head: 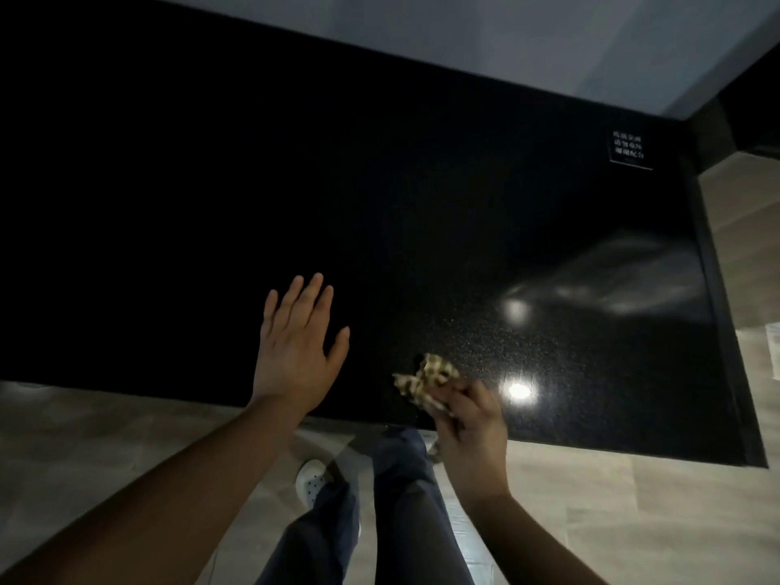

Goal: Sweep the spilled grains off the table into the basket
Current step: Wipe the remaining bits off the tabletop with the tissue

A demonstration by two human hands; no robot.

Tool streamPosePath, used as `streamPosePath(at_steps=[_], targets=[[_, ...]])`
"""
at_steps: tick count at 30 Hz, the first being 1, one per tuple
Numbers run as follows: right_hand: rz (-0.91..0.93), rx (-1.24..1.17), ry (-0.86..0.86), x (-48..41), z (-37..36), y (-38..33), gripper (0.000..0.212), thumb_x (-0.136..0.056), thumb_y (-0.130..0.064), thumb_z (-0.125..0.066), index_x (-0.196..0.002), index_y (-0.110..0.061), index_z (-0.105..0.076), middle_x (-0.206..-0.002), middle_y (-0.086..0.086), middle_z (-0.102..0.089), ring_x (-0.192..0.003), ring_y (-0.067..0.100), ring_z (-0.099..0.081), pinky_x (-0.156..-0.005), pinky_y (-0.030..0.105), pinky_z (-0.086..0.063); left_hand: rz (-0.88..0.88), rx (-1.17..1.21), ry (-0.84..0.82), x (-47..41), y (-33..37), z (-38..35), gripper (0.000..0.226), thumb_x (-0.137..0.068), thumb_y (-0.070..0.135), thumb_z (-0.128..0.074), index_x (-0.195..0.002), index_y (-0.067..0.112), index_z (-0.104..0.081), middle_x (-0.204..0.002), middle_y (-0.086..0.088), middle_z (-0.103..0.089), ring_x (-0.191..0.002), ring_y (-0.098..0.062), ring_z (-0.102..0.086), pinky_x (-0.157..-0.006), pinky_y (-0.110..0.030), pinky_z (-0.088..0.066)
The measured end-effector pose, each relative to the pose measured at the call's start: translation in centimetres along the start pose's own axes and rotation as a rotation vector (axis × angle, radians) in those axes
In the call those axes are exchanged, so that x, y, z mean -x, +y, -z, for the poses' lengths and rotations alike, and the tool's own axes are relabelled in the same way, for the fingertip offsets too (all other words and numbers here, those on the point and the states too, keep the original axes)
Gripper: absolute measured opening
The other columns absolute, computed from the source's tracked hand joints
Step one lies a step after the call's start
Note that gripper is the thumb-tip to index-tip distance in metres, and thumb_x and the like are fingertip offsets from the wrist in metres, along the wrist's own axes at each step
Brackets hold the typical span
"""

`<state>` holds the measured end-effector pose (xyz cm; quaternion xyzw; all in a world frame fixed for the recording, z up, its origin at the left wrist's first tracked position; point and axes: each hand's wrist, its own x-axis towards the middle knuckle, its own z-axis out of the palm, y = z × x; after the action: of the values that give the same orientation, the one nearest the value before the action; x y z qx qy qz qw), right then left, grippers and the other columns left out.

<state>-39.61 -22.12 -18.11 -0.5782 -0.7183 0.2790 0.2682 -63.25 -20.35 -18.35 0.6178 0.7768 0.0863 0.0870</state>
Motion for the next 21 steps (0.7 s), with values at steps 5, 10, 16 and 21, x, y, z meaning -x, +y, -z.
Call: streamPosePath(at_steps=[5, 10, 16, 21], targets=[[-0.066, -0.072, -0.178, 1.2, 1.2, -1.1, 0.029, -0.074, -0.007, -0.079, -0.091, -0.030, -0.074, -0.088, -0.017, -0.059, -0.089, 0.004, -0.057, -0.076, 0.012, -0.044, 0.005, 0.006, -0.009, 0.0, 0.1, 0.3, 0.059, -0.097, 0.044, -0.035, -0.145, 0.012, -0.034, -0.156, -0.005, -0.024, -0.146, -0.020, -0.012, -0.119, -0.046, -0.011], [-0.268, -0.249, -0.030, -1.8, 2.8, -3.5, 0.029, -0.079, 0.000, -0.073, -0.075, -0.029, -0.070, -0.087, -0.004, -0.060, -0.075, 0.004, -0.060, -0.067, 0.021, -0.051, 0.015, 0.040, -0.012, -0.2, 0.0, 0.6, 0.060, -0.090, 0.047, -0.037, -0.139, 0.012, -0.043, -0.149, -0.006, -0.036, -0.141, -0.022, -0.024, -0.118, -0.046, -0.015], [-0.208, -0.298, 0.120, -12.2, 2.9, -4.8, 0.023, -0.081, -0.004, -0.073, -0.090, -0.025, -0.072, -0.093, 0.000, -0.062, -0.082, -0.003, -0.060, -0.074, 0.009, -0.046, 0.108, 0.066, 0.099, -5.5, -0.7, 3.0, 0.046, -0.086, 0.046, -0.052, -0.119, 0.015, -0.061, -0.122, -0.004, -0.054, -0.116, -0.025, -0.046, -0.103, -0.045, -0.034], [-0.187, -0.277, 0.123, -20.0, 3.0, -4.1, 0.016, -0.083, -0.006, -0.070, -0.097, -0.013, -0.074, -0.095, -0.003, -0.061, -0.081, -0.011, -0.057, -0.074, 0.004, -0.045, 0.102, 0.064, 0.054, -12.1, -1.2, 3.0, 0.051, -0.090, 0.043, -0.052, -0.132, 0.012, -0.051, -0.138, -0.007, -0.045, -0.129, -0.026, -0.036, -0.109, -0.047, -0.029]])
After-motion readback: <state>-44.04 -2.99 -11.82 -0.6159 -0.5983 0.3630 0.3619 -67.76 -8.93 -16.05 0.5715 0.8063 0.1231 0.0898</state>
